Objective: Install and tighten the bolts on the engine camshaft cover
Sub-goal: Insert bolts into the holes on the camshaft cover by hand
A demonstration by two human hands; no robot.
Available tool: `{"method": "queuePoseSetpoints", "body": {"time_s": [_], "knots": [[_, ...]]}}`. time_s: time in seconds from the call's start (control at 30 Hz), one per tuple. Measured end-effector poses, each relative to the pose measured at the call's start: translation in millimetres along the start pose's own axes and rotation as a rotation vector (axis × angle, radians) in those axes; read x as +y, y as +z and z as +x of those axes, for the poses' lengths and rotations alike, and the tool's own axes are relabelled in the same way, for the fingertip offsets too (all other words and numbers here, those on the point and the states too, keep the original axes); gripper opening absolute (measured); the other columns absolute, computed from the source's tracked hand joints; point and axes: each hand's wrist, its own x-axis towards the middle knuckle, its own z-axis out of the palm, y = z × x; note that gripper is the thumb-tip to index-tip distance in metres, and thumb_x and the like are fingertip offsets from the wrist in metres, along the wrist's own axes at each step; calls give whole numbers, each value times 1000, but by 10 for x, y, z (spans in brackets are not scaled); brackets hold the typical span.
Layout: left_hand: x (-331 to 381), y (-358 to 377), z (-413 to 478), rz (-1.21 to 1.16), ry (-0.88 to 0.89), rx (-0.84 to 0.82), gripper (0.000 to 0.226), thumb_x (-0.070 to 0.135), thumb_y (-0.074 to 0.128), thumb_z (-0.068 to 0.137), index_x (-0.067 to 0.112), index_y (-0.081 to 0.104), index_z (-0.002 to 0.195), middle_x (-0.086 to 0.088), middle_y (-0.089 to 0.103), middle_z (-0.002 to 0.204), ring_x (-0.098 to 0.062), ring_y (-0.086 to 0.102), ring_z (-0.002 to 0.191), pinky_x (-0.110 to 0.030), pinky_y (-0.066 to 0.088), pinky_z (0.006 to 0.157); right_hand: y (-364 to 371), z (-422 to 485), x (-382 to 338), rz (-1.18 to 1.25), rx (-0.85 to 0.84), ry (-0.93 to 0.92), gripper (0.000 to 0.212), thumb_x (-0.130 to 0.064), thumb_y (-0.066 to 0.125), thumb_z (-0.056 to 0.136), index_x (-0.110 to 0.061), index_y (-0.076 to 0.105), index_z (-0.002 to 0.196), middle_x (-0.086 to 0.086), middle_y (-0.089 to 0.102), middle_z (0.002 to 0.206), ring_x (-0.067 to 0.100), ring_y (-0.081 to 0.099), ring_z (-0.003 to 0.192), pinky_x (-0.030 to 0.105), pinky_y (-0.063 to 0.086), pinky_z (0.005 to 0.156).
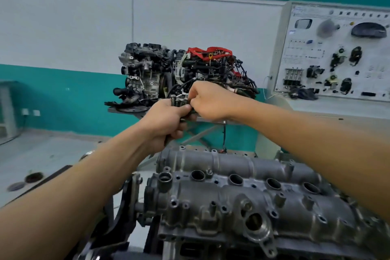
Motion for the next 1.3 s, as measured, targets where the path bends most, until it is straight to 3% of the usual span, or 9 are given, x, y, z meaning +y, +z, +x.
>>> {"method": "queuePoseSetpoints", "body": {"time_s": [0.13,0.23,0.33,0.43,0.57,0.63,0.73,1.07,1.3], "knots": [[-161,-102,81,-64,-39,63,8,15,44,107,12,52,105,1,46,58,-6,32,41,-16,25,33,-68,121,136,208,32,114,23,-3,43,98,-1,65,91,13,62,70,16,57,47,24,41,42],[-305,-238,124,-108,-78,161,13,15,41,108,12,53,110,1,43,59,-6,29,41,-16,22,33,-143,126,263,21,-108,67,26,-7,47,99,-8,61,78,0,60,60,13,51,48,24,43,49],[-426,-324,141,-136,-105,244,11,14,41,108,11,51,109,0,42,62,-7,27,44,-16,21,34,29,67,179,-191,-369,-52,17,-14,50,100,-9,64,108,-15,55,69,-3,49,52,5,36,46],[-504,-302,177,-240,-119,301,8,14,40,108,11,47,112,0,38,63,-7,24,43,-16,18,34,250,91,125,-228,-377,-153,24,-13,51,100,-4,59,121,-18,46,74,-9,48,54,2,34,47],[-567,-198,229,-377,-116,357,7,13,39,107,13,45,110,1,37,63,-7,23,40,-17,18,32,409,182,113,-267,-375,-178,23,-12,51,99,-2,57,118,-4,59,82,6,52,67,10,40,52],[-585,-160,240,-384,-92,379,9,13,40,107,14,46,101,1,37,62,-7,23,39,-18,17,33,457,212,108,-316,-381,-181,22,-11,50,97,1,58,114,13,65,100,24,60,85,28,47,71],[-608,-164,248,-387,-57,403,10,14,41,107,15,45,98,2,38,61,-6,24,39,-19,18,33,476,236,118,-363,-390,-167,24,-8,49,96,1,59,115,16,65,110,31,61,98,41,50,83],[-735,-163,244,-293,159,514,13,17,42,107,15,46,96,1,42,62,-6,30,40,-21,24,36,668,343,137,-400,-453,-141,30,-6,49,93,7,60,116,25,65,113,40,61,102,48,51,82],[-782,-175,378,-255,155,576,19,17,43,106,21,47,87,-1,45,66,-11,36,47,-22,28,39,973,288,214,-410,-445,-156,27,-24,39,106,-3,54,116,14,60,111,23,49,88,27,33,75]]}}
